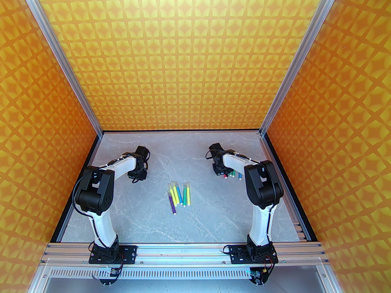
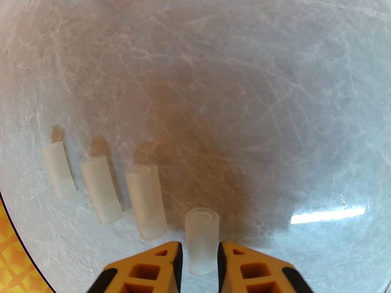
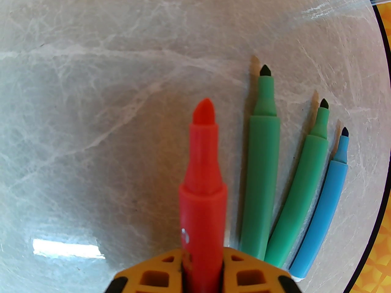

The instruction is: Open the pen caps

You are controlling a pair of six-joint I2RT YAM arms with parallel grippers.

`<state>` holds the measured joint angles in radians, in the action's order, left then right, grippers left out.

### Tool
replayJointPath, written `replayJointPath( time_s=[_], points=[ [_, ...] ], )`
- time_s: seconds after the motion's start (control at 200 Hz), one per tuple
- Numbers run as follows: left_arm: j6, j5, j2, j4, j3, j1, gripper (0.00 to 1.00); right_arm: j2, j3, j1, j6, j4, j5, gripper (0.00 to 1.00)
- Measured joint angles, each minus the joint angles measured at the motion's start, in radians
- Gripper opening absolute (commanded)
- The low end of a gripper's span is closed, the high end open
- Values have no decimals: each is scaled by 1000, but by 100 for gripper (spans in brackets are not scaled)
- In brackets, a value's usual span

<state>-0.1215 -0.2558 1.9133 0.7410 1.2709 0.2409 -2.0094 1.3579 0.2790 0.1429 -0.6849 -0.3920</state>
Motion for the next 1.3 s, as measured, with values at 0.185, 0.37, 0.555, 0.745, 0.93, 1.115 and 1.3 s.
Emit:
replayJointPath(
  time_s=[0.185, 0.37, 0.555, 0.745, 0.93, 1.115, 1.3],
  points=[
    [0, 1, -10, 0, 0, 0, 29, 0, 0, 0, -2, -8, 1, 25],
    [1, 8, -69, -8, -4, 0, 30, 0, 0, 0, -2, -11, 8, 26],
    [7, 34, -150, -33, -35, 2, 40, 13, -3, 0, 0, -15, 26, 39],
    [28, 61, -263, -112, -106, 27, 55, 101, -26, 0, 2, -26, 47, 44],
    [41, 108, -383, -211, -197, 42, 64, 220, -75, 25, 2, -30, 71, 48],
    [48, 174, -466, -304, -266, 42, 84, 325, -158, 99, 24, -29, 150, 52],
    [52, 235, -522, -397, -341, 42, 88, 394, -233, 182, 85, -25, 218, 53]
  ],
)
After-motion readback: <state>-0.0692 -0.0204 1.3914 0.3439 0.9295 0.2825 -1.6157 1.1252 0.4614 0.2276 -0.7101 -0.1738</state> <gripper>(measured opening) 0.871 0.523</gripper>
